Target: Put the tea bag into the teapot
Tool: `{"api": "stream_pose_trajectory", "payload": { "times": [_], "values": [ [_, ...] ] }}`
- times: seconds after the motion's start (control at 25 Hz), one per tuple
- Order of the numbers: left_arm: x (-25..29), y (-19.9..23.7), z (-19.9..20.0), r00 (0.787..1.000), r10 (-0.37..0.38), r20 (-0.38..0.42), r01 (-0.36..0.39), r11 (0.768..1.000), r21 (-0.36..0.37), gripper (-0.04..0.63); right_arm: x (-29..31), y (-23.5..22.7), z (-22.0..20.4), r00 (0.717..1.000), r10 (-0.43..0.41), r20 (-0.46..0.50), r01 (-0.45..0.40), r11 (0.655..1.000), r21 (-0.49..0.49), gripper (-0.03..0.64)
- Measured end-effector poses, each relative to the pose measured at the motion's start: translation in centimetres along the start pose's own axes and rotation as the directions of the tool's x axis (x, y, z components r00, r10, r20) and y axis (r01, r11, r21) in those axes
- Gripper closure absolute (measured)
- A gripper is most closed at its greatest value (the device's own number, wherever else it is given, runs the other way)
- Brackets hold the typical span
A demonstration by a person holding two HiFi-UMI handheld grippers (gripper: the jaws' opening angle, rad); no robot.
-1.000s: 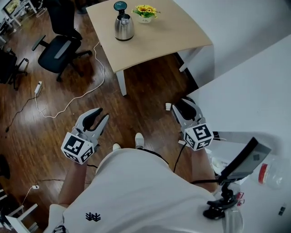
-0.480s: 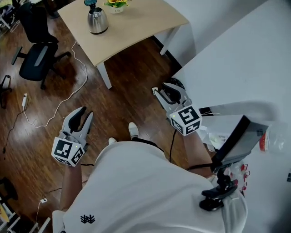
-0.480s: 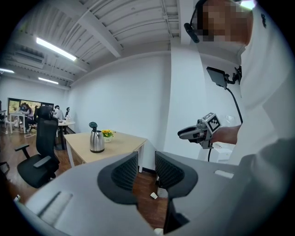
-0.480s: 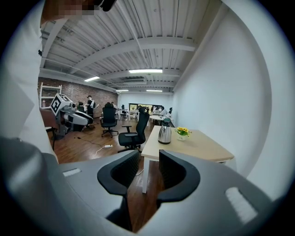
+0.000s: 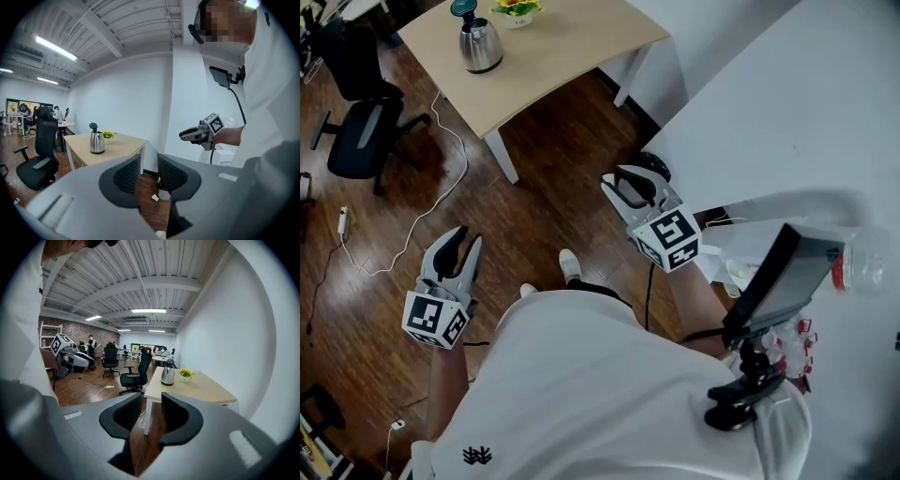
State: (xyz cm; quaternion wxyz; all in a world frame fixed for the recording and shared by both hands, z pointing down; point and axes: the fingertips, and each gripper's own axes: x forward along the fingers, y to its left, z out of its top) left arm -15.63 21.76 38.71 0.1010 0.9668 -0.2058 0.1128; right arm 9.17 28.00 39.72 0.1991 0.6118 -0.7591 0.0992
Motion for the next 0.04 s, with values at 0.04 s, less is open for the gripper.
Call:
{"api": "stream_pose_trajectory", "payload": {
  "times": [0.04],
  "values": [
    [-0.08, -0.07, -0.12, 1.000, 0.000, -0.002, 0.000, 1.000, 0.002, 0.502, 0.04, 0.14, 0.01, 1.000, 0.003, -0.001, -0.003, 1.000, -0.002, 0.488]
  ]
}}
